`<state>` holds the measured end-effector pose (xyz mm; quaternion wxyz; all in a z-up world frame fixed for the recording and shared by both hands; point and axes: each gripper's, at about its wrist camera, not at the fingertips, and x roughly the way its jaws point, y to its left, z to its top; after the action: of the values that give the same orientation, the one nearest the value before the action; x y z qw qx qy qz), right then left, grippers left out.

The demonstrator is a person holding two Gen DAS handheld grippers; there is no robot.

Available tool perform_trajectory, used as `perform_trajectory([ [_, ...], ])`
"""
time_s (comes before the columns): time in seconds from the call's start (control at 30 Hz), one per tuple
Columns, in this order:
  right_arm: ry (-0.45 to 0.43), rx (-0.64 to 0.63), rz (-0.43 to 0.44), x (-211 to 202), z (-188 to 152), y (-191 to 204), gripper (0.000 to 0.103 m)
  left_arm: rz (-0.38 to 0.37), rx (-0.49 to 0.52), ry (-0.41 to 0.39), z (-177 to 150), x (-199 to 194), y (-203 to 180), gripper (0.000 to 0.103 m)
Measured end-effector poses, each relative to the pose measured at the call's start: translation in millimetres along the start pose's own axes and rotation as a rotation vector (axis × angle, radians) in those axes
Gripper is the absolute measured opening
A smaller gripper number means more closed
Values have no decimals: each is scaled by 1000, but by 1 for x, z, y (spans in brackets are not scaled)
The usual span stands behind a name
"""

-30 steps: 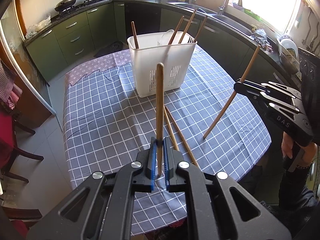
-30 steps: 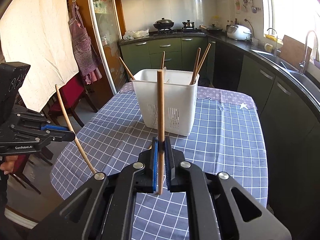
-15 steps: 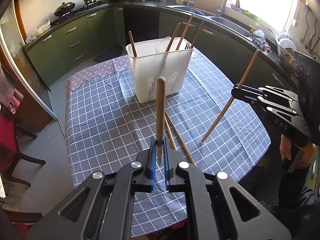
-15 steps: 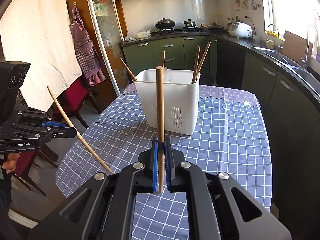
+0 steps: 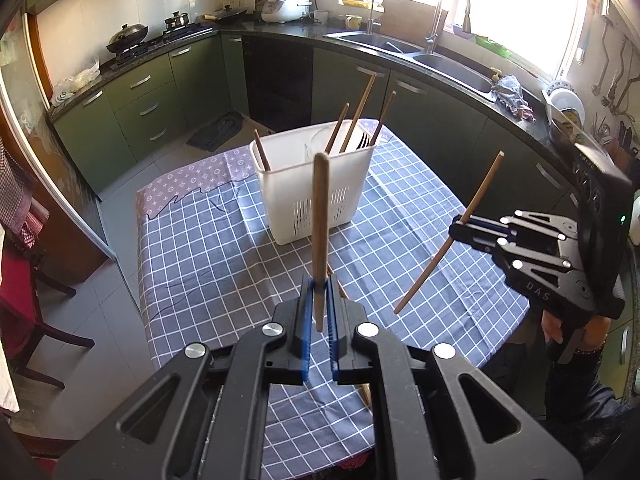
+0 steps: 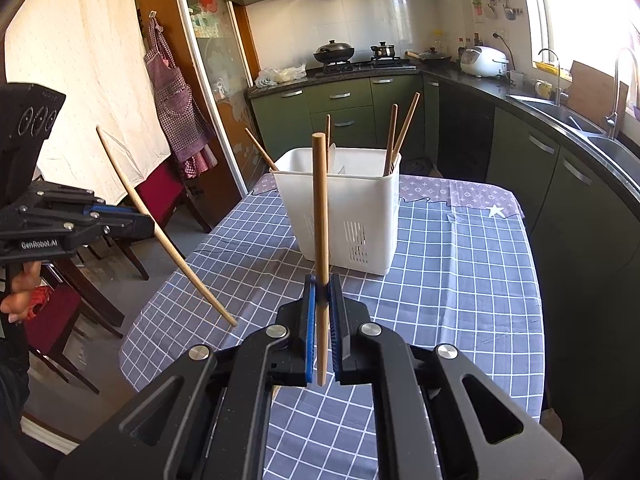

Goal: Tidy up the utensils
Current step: 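Carry both upright chopsticks toward the white holder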

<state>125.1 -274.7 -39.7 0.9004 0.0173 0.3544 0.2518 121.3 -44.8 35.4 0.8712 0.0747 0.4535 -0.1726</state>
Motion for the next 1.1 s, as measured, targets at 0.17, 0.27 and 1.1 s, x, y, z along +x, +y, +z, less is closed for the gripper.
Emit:
perform_trajectory([
  [0.17,2,7,1,1,-1,-3,7,10,-8,-85,39,-29,2,7],
  [0.27,1,12,3,1,-1,-7,7,13,-18,-146,66,-43,4,7],
  [1.1,-211,-1,9,-50,73,0,7,103,-36,-79,119,68,17,7],
])
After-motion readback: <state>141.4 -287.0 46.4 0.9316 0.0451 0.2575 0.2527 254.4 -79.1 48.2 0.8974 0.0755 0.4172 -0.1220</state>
